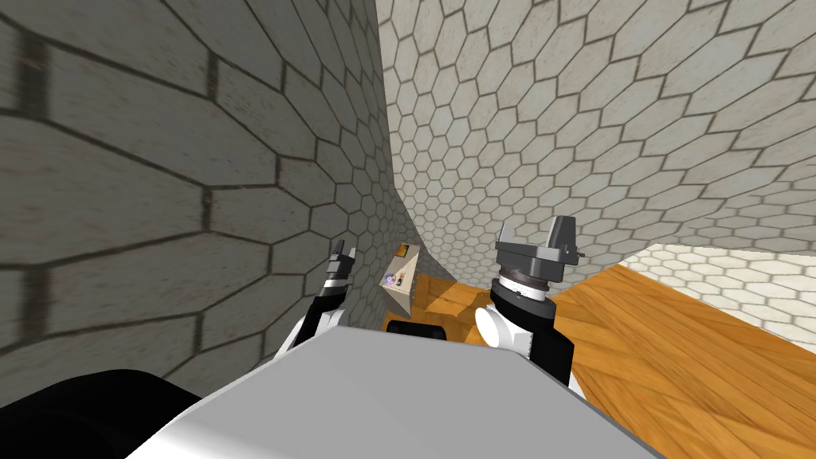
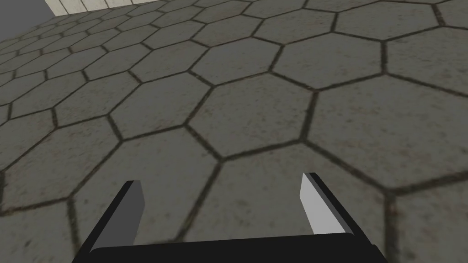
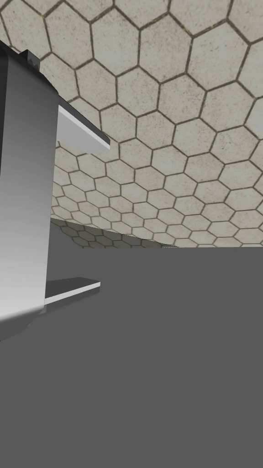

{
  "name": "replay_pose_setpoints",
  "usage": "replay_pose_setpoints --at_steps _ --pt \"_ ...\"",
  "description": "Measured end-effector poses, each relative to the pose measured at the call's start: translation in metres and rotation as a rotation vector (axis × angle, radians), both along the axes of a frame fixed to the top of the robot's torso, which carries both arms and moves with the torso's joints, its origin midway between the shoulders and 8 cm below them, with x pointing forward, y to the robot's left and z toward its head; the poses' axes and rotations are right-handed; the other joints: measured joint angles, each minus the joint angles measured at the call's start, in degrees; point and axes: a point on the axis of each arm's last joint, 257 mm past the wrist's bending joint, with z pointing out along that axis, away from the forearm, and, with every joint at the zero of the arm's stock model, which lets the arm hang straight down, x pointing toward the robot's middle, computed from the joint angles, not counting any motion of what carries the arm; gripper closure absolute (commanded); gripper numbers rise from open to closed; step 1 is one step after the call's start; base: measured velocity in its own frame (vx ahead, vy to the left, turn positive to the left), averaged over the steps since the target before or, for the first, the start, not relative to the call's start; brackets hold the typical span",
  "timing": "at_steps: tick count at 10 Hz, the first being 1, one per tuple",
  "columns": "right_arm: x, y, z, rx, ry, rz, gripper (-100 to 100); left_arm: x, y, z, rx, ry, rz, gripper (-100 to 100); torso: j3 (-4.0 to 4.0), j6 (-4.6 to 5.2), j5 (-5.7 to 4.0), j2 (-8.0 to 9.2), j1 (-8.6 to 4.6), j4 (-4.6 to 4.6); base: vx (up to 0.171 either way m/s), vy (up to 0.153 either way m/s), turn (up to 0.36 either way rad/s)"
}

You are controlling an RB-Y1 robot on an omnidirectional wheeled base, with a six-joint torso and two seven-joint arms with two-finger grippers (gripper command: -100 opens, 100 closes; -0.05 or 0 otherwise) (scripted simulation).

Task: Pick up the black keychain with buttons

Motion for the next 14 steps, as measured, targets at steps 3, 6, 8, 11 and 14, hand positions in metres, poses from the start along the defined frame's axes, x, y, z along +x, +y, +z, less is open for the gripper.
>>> replay_pose_setpoints --at_steps 3,6,8,11,14 --pt "0.0 0.0 0.0 0.0 0.0 0.0 0 0.005 0.032 -0.039 -0.017 0.125 0.053 -100 0.05 -0.02 0.02 0.09 0.08 0.02 0.017 -0.119 0.044" --pt "0.0 0.0 0.0 0.0 0.0 0.0 0 0.013 0.063 -0.076 -0.042 0.224 0.096 -100 0.01 0.0 0.03 0.02 0.21 0.0 0.03 -0.108 0.031" --pt "0.0 0.0 0.0 0.0 0.0 0.0 0 0.013 0.081 -0.1 -0.062 0.294 0.127 -100 0.04 0.0 0.04 0.07 0.25 0.01 0.012 -0.093 0.034" --pt "0.0 0.0 0.0 0.0 0.0 0.0 0 0.011 0.111 -0.138 -0.1 0.405 0.176 -100 0.01 0.0 0.04 0.02 0.2 0.01 0.024 -0.103 0.028" --pt "0.0 0.0 0.0 0.0 0.0 0.0 0 0.001 0.134 -0.176 -0.146 0.508 0.22 -100 0.02 0.01 0.03 0.04 0.19 0.01 0.029 -0.11 0.033"
